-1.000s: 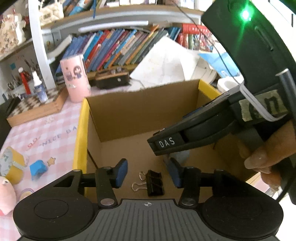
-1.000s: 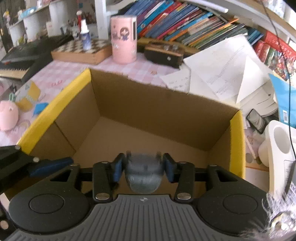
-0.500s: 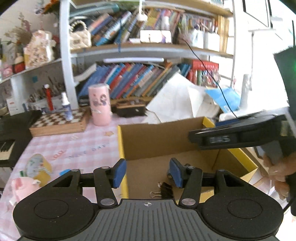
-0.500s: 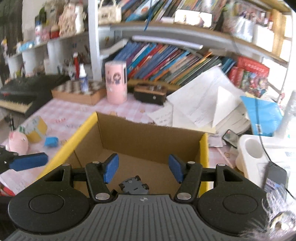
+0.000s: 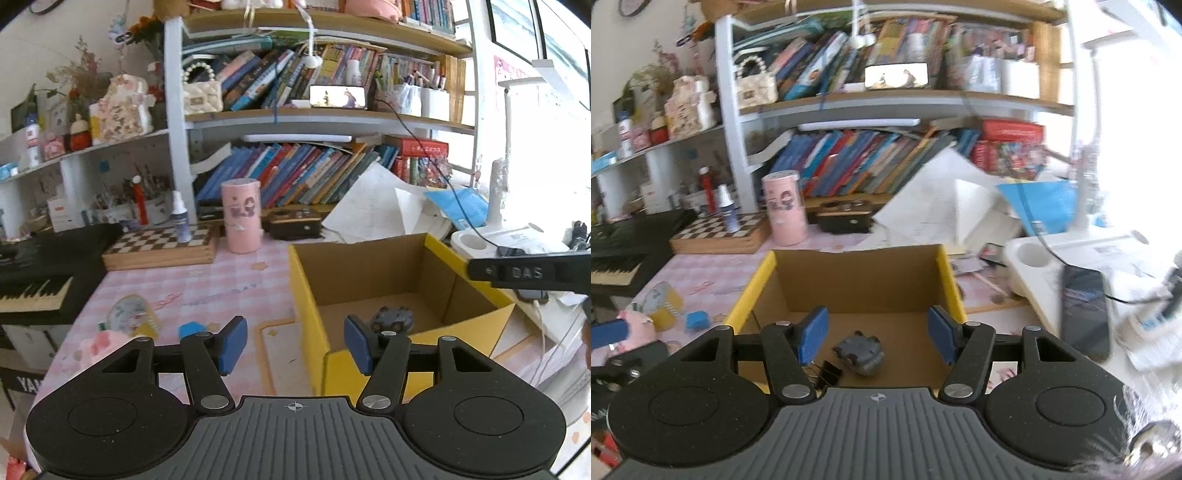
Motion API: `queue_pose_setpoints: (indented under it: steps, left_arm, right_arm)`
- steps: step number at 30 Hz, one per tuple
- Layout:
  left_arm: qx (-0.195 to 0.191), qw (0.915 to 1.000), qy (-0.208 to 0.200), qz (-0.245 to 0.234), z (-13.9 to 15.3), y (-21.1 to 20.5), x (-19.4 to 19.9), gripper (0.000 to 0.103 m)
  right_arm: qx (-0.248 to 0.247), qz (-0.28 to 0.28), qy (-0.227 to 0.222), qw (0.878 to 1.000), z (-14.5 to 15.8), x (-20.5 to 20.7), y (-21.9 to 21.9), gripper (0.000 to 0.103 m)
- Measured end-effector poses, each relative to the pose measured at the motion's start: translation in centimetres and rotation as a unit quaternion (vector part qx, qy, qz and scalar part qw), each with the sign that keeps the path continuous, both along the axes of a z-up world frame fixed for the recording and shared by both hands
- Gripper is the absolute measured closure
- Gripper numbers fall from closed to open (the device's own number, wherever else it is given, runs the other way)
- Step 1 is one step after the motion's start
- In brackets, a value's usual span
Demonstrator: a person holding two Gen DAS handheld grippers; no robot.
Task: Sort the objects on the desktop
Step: 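Withdraw both tools from the box back toward the plush pig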
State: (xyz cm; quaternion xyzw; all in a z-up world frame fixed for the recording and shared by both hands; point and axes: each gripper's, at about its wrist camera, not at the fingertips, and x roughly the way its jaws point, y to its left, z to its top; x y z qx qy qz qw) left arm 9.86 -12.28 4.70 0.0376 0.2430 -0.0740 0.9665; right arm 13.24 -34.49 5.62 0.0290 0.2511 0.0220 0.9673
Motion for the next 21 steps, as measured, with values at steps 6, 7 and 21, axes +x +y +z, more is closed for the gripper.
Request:
queue_pose_setpoints:
  steps: [6, 7, 21]
  left_arm:
    - [0.005, 0.9999, 0.013, 0.006, -0.7, 2.7, -2.1, 0.044]
    - [0.004, 0.9998, 0.016, 0.007, -0.9, 3.2, -2.5, 0.044]
    - [-0.004, 0.9982, 0.059, -0.001, -3.4, 7.8, -6.4, 0.042]
  right_arm:
    - [0.010, -0.039, 0.007, 0.999, -1.4, -3.6, 1.9, 0.046]
    - [0.010, -0.043, 0.008, 0.999, -1.6, -4.2, 2.4, 0.046]
    - [0.000, -0.055, 0.046, 0.997, -3.8, -10.4, 8.4, 0.045]
